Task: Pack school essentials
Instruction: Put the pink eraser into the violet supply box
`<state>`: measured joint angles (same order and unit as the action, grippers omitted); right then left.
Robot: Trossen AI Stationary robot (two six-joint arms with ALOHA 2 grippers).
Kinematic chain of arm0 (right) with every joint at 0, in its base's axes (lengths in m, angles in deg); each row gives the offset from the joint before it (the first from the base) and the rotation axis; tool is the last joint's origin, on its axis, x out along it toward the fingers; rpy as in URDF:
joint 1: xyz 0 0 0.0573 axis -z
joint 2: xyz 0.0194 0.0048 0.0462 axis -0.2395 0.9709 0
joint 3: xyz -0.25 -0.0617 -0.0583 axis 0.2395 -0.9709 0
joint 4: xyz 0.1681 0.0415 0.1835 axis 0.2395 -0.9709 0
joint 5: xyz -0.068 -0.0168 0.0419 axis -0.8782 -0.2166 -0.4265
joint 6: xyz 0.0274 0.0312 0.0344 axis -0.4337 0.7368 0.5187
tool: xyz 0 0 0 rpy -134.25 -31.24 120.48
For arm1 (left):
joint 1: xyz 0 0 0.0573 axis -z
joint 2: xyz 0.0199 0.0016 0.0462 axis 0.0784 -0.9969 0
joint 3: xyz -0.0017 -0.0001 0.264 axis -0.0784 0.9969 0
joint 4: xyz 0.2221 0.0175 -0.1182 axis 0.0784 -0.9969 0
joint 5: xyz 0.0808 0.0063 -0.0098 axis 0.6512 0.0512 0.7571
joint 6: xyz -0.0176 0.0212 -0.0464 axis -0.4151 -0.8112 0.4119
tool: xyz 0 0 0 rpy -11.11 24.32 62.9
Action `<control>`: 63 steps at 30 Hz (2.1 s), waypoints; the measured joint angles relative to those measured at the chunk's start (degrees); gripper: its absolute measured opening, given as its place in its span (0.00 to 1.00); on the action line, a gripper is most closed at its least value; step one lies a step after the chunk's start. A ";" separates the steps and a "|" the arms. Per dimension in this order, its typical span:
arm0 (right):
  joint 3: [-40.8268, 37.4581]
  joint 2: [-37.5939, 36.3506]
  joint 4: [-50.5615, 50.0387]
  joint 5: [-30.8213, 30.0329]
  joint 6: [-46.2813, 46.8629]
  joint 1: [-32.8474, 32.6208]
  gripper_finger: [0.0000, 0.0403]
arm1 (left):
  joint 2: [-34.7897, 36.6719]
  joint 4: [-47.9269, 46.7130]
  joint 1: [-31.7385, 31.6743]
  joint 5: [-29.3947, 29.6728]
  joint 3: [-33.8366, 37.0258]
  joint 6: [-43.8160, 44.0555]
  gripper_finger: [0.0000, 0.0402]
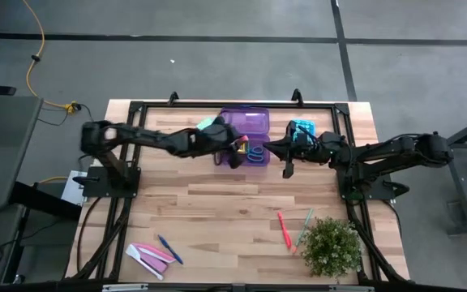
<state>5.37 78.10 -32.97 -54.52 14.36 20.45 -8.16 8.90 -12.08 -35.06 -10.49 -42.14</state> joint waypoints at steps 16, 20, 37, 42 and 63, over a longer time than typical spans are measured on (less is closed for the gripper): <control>0.00 0.01 -0.68 0.00 0.01 0.00 0.00 | -19.82 -19.00 -1.40 -0.76 -24.58 -3.43 0.20; 0.00 0.02 -0.70 -0.01 1.24 0.00 0.00 | -23.28 -19.84 -1.00 1.72 -26.58 -3.29 0.20; 0.00 0.02 -1.36 0.00 1.43 0.00 0.00 | -27.56 -18.78 0.03 10.09 -27.12 7.61 0.20; 0.00 0.02 -1.54 -0.02 1.46 0.00 0.00 | -27.56 -20.17 0.37 10.63 -27.09 11.15 0.19; 0.00 0.02 -1.61 -0.02 1.49 0.00 0.00 | -27.56 -16.93 0.43 11.64 -27.07 12.04 0.28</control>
<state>5.37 78.12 -34.59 -54.54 15.85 20.45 -35.72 -8.03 -11.65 -23.42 -37.56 -30.10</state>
